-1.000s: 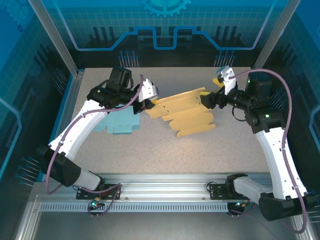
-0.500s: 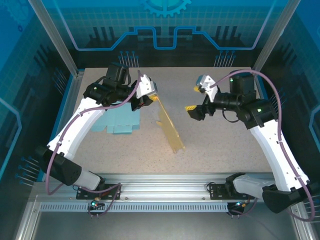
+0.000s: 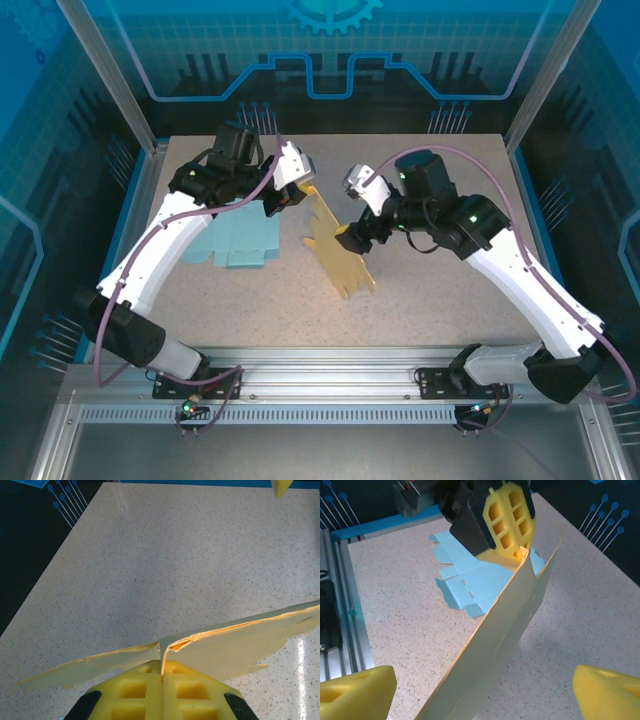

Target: Fold the paper box

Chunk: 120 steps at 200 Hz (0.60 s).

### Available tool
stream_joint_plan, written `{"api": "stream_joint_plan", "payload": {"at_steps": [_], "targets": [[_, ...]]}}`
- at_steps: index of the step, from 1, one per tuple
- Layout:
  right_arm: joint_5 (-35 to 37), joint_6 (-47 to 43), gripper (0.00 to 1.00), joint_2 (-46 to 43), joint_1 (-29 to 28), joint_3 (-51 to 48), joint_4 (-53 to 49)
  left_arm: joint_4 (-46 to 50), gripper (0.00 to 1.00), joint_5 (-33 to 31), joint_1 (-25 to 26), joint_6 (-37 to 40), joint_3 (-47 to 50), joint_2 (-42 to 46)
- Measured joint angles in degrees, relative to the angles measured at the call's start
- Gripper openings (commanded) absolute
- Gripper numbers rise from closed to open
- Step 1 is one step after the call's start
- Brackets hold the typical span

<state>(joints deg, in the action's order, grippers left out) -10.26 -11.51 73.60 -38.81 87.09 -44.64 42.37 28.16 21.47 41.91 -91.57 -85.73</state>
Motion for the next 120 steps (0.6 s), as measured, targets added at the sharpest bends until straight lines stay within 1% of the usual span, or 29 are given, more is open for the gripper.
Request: {"api": "stream_joint_plan", "payload": {"at_steps": [22,42,77,84,92,102,110,120], "targets": [[3.4,0.6,0.91,2.0,-3.3,1.9,-1.2,-0.2,0.0,-0.1,0.0,0.0,0.0,-0.5],[7.0,0.9,0.86,2.5,-6.1,2.7,-1.8,-0.2,0.0,-0.3,0.0,0.0,0.0,-0.6],[13.5,1.5,0.83,2.5,-6.8,1.2,-2.3,-0.2,0.0,-0.6,0.0,0.0,0.0,-0.6],[14.6,1.5,0.8,2.3,-6.8,0.2,-2.3,-0.2,0.0,-0.6,0.0,0.0,0.0,-0.6],[15.5,1.6,0.73,2.2,-6.8,-1.1,-2.3,-0.2,0.0,-0.8,0.0,0.0,0.0,-0.6],[16.0,1.7,0.66,2.1,-6.5,-2.3,-2.4,-0.2,0.0,-1.0,0.0,0.0,0.0,-0.6],[16.1,1.4,0.57,2.1,-6.3,-3.0,-2.4,-0.2,0.0,-1.0,0.0,0.0,0.0,-0.6],[16.3,1.9,0.41,1.9,-5.8,-3.8,-2.4,-0.2,0.0,-1.0,0.0,0.0,0.0,-0.6]]}}
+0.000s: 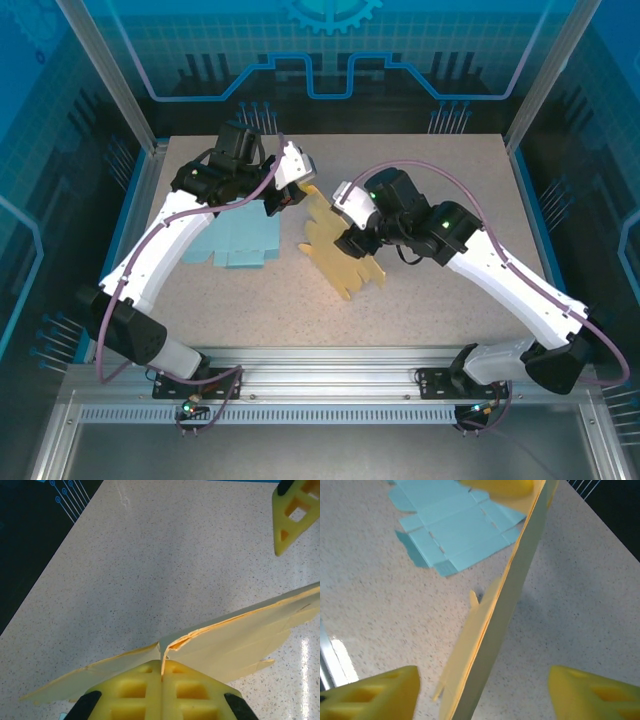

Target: Fold the paper box

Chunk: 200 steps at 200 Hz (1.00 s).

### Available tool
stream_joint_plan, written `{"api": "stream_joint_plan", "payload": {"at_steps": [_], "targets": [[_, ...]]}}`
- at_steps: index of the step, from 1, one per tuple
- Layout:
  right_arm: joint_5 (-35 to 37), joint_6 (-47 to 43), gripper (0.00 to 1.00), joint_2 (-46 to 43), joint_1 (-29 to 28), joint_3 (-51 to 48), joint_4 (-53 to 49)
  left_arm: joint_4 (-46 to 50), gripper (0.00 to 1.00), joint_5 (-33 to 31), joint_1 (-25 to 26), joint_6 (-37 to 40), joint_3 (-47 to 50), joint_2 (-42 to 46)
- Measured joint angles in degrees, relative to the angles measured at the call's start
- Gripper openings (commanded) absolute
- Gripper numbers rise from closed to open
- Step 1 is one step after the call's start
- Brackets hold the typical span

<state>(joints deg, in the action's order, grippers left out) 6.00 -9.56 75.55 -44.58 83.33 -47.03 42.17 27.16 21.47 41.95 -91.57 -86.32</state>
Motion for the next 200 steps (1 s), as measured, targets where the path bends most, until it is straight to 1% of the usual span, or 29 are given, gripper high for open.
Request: {"api": "stream_joint_plan", "payload": {"at_steps": [7,14,52,58,66,70,81,89,105,120,132,143,157,171,200], "targets": [[0.1,-0.2,0.31,-0.1,0.5,-0.3,0.1,0.0,0.0,-0.2,0.0,0.0,0.0,0.0],[0.1,-0.3,0.25,-0.2,1.0,-0.6,0.2,0.0,0.0,-0.4,0.0,0.0,0.0,0.0],[-1.2,-1.9,0.12,-0.2,5.4,-1.2,1.4,0.2,0.0,-1.0,0.0,0.0,0.0,-0.2],[-1.8,-2.6,0.1,-0.2,6.3,-1.2,1.6,0.2,0.06,-1.1,0.0,0.0,0.0,-0.3],[-3.0,-3.4,0.09,0.0,7.5,-1.2,1.7,0.2,0.17,-1.2,0.0,0.1,0.0,-0.5],[-3.8,-4.3,0.08,0.3,8.1,-1.2,1.7,0.2,0.23,-1.3,0.0,0.2,0.0,-0.7],[-6.0,-5.6,0.07,1.1,9.6,-1.2,1.6,0.2,0.48,-1.7,0.0,0.0,0.0,-1.0],[-7.7,-6.9,0.07,2.1,10.9,-1.0,1.6,0.4,0.6,-2.1,-0.1,0.2,0.0,-1.2],[-11.3,-9.9,0.05,5.0,13.2,0.0,1.1,0.5,0.78,-2.3,-0.5,0.7,0.0,-1.5],[-14.1,-12.7,0.02,7.8,14.2,1.4,0.3,0.2,0.87,-2.3,-0.7,2.0,0.0,-1.8],[-15.9,-14.7,0.01,10.0,14.4,2.6,-0.1,-1.0,0.88,-2.3,-0.8,3.5,0.3,-1.8],[-17.8,-16.3,0.0,12.2,14.8,4.0,-0.7,-2.7,0.87,-2.3,-0.8,4.7,0.6,-1.8],[-20.4,-18.0,0.0,15.3,15.6,6.6,-1.7,-5.0,0.83,-1.6,-0.9,7.1,1.0,-2.3],[-23.3,-19.3,0.0,18.7,16.9,9.9,-2.9,-6.3,0.75,0.2,-1.0,9.7,1.0,-3.7],[-28.9,-21.0,0.0,23.9,19.8,15.0,-4.7,-5.1,0.71,3.0,-1.2,14.1,-1.4,-9.7]]}}
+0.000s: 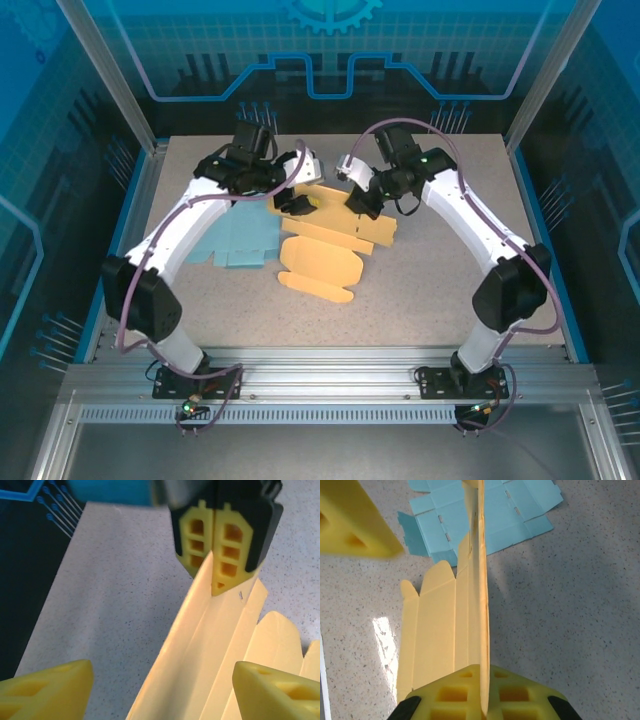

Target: Fold the paper box

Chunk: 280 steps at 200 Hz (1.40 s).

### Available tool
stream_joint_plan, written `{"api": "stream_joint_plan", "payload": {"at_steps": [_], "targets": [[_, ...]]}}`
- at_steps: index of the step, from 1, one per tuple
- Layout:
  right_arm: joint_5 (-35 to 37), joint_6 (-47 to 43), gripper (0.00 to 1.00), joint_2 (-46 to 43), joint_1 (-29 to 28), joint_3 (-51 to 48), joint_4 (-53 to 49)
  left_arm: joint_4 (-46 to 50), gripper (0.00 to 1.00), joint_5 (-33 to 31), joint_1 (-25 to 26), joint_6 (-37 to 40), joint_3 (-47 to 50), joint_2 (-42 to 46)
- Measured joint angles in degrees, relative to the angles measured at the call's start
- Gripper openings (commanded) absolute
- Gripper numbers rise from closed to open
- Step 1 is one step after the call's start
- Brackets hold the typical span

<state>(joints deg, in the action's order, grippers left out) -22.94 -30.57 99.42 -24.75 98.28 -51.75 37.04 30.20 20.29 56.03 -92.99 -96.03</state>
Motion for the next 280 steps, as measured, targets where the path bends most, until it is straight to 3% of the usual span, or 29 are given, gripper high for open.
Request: {"api": "stream_joint_plan", "payload": {"at_steps": [20,45,115,164,181,208,248,280], "targets": [[-2.1,-0.8,0.0,2.0,0.8,2.6,-1.7,1.5,0.51,0.3,0.0,2.3,-2.2,-4.2],[-3.0,-1.5,0.0,3.4,0.9,3.7,-4.0,1.7,0.44,-0.2,-0.1,3.0,-3.7,-6.5],[-3.5,-2.7,0.0,5.6,1.0,5.7,-4.8,2.8,0.39,-0.4,-0.2,3.1,-5.2,-7.1],[-3.3,-3.2,0.0,5.9,1.5,6.1,-4.6,6.2,0.04,-0.2,-0.2,4.1,-7.1,-7.7],[-3.0,-3.6,0.0,6.0,1.7,6.2,-4.6,6.9,0.01,0.1,0.0,4.9,-7.5,-8.0],[-3.2,-3.4,0.33,6.0,1.8,6.2,-4.5,7.3,0.01,0.2,0.0,4.9,-7.8,-8.1],[-4.1,1.4,0.68,1.7,3.5,-0.3,0.4,5.6,0.01,0.0,0.1,2.8,-7.6,-8.1],[1.0,9.5,0.83,-11.2,6.1,-12.6,7.4,-4.4,0.0,-3.4,2.5,0.2,0.1,-5.7]]}}
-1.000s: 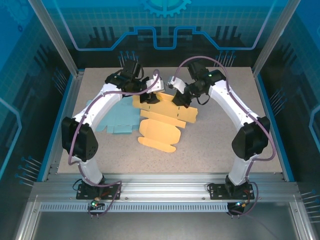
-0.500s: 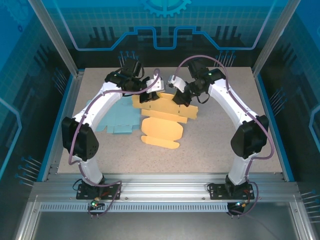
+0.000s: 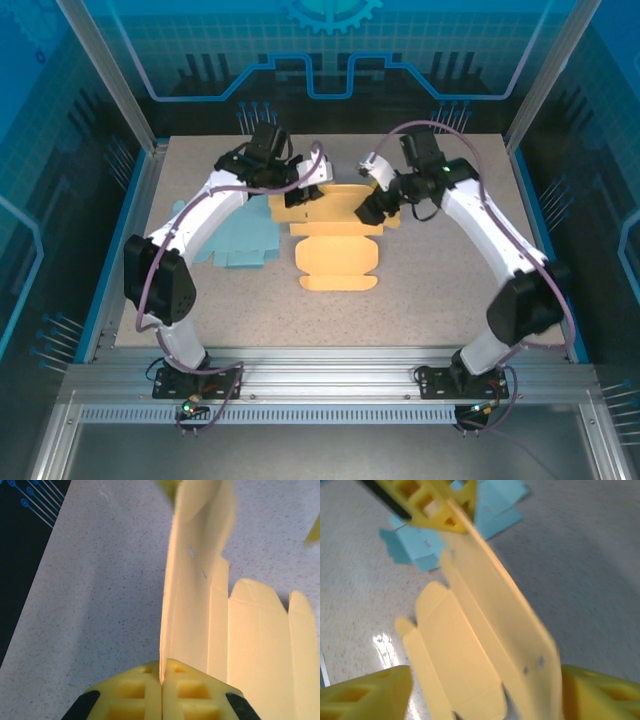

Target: Fold the paper box

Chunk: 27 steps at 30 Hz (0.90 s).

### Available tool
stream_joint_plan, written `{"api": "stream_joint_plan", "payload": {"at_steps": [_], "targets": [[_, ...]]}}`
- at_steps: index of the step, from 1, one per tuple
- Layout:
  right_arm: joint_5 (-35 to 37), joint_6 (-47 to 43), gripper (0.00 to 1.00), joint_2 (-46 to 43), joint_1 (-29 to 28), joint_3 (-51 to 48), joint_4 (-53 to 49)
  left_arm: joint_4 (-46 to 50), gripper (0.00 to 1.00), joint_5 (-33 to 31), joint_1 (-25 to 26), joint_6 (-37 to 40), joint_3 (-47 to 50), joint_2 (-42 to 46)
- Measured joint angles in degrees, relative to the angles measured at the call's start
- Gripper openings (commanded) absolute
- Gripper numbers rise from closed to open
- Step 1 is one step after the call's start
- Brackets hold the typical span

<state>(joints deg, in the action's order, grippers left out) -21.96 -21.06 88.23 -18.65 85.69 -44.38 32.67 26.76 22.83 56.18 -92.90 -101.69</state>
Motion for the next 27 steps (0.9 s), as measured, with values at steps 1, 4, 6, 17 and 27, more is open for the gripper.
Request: {"api": "stream_joint_plan", "payload": {"at_steps": [1,4,6,17,27], "targets": [[1.1,1.8,0.85,-2.7,0.8,-1.6,1.0,-2.0,0.0,-1.5,0.8,-0.4,1.7,0.3],[4.8,9.3,0.89,-11.0,4.9,-5.4,4.7,-7.7,0.0,-5.3,3.3,-1.5,5.7,0.5],[7.8,14.6,0.89,-15.4,8.2,-7.3,6.9,-11.0,0.0,-6.9,4.5,-2.3,8.0,0.5],[7.3,34.7,0.88,-16.0,19.9,-25.4,13.7,-21.5,0.0,-13.2,8.2,-5.2,11.7,-1.2],[3.5,41.2,0.82,-5.7,23.5,-28.8,22.0,-24.0,0.02,-16.0,8.3,-6.8,12.7,-7.1]]}}
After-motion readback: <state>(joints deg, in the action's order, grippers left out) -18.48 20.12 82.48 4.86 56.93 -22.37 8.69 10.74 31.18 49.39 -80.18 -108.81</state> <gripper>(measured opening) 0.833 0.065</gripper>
